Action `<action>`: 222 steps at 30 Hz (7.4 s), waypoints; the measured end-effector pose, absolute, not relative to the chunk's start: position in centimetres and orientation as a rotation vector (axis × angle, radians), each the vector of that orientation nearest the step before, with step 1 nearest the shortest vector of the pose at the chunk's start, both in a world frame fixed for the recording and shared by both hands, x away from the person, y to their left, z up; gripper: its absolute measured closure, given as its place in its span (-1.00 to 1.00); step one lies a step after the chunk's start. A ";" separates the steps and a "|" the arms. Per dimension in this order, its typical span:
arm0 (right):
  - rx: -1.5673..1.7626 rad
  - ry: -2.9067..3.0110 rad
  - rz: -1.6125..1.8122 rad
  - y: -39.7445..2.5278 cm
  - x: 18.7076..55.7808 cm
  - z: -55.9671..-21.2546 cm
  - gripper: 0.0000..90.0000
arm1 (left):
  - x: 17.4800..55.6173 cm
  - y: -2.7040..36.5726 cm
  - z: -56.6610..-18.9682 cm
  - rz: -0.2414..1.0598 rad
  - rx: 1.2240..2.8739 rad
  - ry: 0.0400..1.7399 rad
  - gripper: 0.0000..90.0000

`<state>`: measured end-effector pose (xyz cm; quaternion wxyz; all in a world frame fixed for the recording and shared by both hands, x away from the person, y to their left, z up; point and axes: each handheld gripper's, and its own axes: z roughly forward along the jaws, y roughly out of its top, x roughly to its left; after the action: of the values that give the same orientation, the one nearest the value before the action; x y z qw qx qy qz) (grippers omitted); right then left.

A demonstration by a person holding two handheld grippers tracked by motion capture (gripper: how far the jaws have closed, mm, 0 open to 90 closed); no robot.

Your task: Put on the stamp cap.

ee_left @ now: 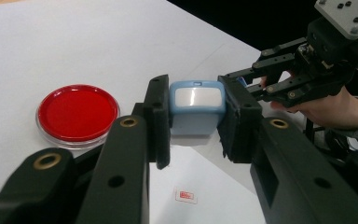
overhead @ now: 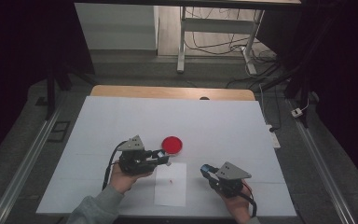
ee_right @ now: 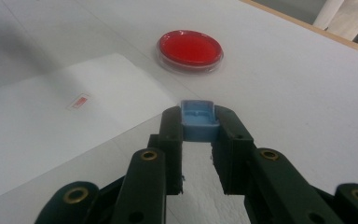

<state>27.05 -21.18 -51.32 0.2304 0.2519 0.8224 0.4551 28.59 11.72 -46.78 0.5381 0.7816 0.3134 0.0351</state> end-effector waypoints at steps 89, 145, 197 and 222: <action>0.544 2.219 1.209 -13.3 26.1 -52.0 0.63 | 28.4 7.6 -48.2 0.068 1.877 0.782 0.49; 0.540 2.115 1.188 -13.3 25.3 -52.0 0.65 | 28.3 7.6 -48.4 0.038 1.802 0.809 0.49; 0.484 2.076 1.217 -13.7 24.9 -51.2 0.66 | 28.5 7.9 -48.8 -0.091 1.703 0.850 0.50; 0.524 2.185 1.202 -13.7 25.8 -51.8 0.60 | 28.8 7.9 -49.6 -0.065 1.747 0.864 0.50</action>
<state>25.85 -13.66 -51.76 0.2924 0.1967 0.8200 0.4511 28.82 7.90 -49.56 0.5610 0.7416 0.3668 -0.0277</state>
